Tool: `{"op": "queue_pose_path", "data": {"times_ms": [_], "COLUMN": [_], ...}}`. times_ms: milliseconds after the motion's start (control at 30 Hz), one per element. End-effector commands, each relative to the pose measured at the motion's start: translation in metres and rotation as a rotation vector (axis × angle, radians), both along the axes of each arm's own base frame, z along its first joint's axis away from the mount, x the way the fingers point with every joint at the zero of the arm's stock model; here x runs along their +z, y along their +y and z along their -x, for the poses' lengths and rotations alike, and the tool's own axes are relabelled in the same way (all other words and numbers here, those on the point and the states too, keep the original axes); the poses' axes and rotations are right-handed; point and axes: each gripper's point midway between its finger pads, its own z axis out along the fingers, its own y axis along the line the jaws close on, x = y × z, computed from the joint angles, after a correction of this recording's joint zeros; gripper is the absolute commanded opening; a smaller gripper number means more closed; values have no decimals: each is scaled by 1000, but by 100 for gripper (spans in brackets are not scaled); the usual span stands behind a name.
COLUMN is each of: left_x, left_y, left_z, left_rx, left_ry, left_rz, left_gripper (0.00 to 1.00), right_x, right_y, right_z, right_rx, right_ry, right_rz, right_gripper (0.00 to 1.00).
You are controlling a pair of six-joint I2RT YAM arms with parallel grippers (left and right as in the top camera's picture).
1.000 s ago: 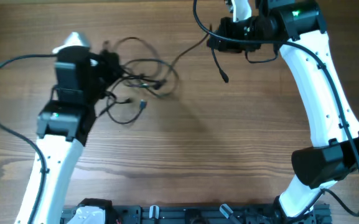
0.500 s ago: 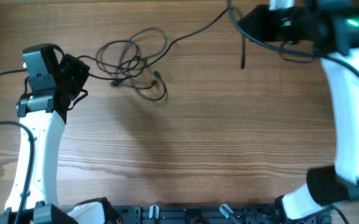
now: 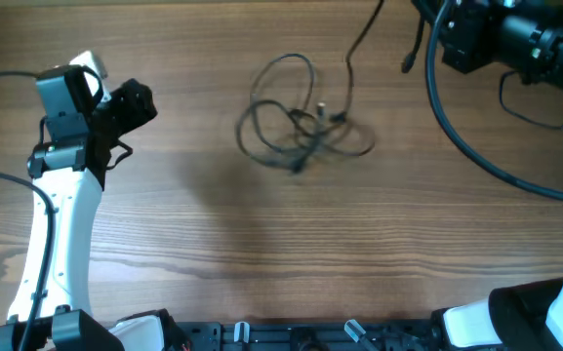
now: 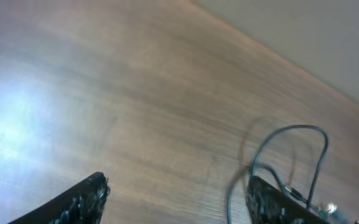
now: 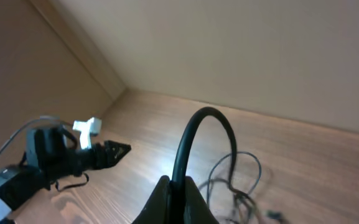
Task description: Untangle cables
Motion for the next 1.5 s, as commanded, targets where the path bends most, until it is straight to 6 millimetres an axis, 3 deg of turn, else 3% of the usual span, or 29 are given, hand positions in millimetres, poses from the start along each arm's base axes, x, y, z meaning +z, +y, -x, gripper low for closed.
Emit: {"op": "queue_pose_path", "data": {"times_ms": [0,67,233,333,633,800,1067,1133,1267,1333,1467], "left_x": [24,30,25,21,-2,-11,-15,-5,39,48,47], "left_y": [-53,-85,-195,-246,-357,-387,-394,-397,-401,-401,-399], "left_z": [-4,0,8,9,1,1,-23,-27,-25,-24,-26], "left_rx": [-374,-489,-765,-881,-1014,-1025,-910,-877,-845,-843,-838], "left_ry": [-139,-168,-207,-259,-399,-463,-566,-627,-821,-859,-857], "left_rz": [24,57,75,89,238,254,250,240,258,265,261], "left_gripper": [74,74,81,84,90,91,91,90,86,82,55], "right_x": [4,6,4,1,-5,-9,-16,-16,-16,-16,-18], "right_y": [3,6,9,9,9,8,8,10,12,13,13], "right_z": [2,4,8,10,13,15,19,21,23,25,26], "right_rx": [35,55,83,88,98,100,107,123,138,148,151], "right_ry": [-23,-28,-24,-11,2,18,46,47,52,58,62], "right_rz": [3,-7,-4,3,23,28,42,39,31,26,31], "right_gripper": [4,4,4,4,4,4,4,4,4,4,4]}}
